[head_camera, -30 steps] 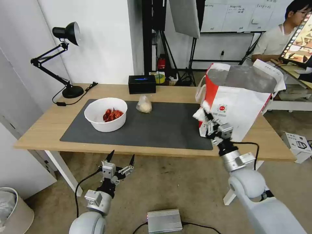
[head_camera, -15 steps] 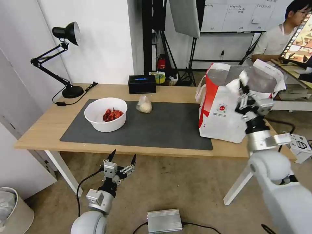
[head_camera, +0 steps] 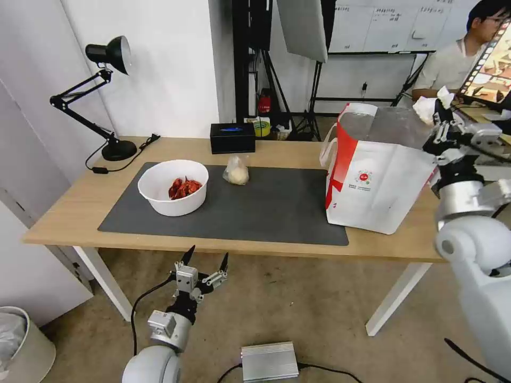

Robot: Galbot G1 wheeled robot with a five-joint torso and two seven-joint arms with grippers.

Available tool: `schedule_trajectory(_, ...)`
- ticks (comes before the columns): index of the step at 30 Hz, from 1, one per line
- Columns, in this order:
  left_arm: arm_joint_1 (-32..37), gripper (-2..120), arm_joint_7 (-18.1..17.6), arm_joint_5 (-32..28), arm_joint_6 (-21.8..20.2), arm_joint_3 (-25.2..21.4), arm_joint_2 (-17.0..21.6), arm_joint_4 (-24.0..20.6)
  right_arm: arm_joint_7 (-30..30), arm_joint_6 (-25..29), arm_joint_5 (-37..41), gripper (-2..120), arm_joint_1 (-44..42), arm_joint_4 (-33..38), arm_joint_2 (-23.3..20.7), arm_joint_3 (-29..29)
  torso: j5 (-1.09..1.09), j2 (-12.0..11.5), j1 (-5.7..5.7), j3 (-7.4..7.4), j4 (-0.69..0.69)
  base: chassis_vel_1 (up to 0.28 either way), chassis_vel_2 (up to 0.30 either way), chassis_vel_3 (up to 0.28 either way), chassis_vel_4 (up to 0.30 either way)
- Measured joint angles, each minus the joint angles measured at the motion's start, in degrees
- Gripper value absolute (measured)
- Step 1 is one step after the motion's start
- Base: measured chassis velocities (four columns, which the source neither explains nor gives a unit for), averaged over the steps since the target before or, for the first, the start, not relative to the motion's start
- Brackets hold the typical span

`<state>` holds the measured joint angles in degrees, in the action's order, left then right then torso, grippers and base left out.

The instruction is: Pick up the trash from the table and place it into the takeout bag.

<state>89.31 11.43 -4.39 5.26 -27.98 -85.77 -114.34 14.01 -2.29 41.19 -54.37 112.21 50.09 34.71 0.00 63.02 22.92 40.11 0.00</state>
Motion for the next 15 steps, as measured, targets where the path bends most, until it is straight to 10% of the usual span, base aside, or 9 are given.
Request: schedule_trajectory(15, 0.4, 100, -0.1, 0.6, 0.1, -0.3, -0.8, -0.6, 8.2, -15.6, 12.7, 0, 5.6, -1.5, -5.4, -0.5, 0.00, 0.0, 0.00, 0.00, 0.00, 0.000, 0.000, 0.000, 0.000)
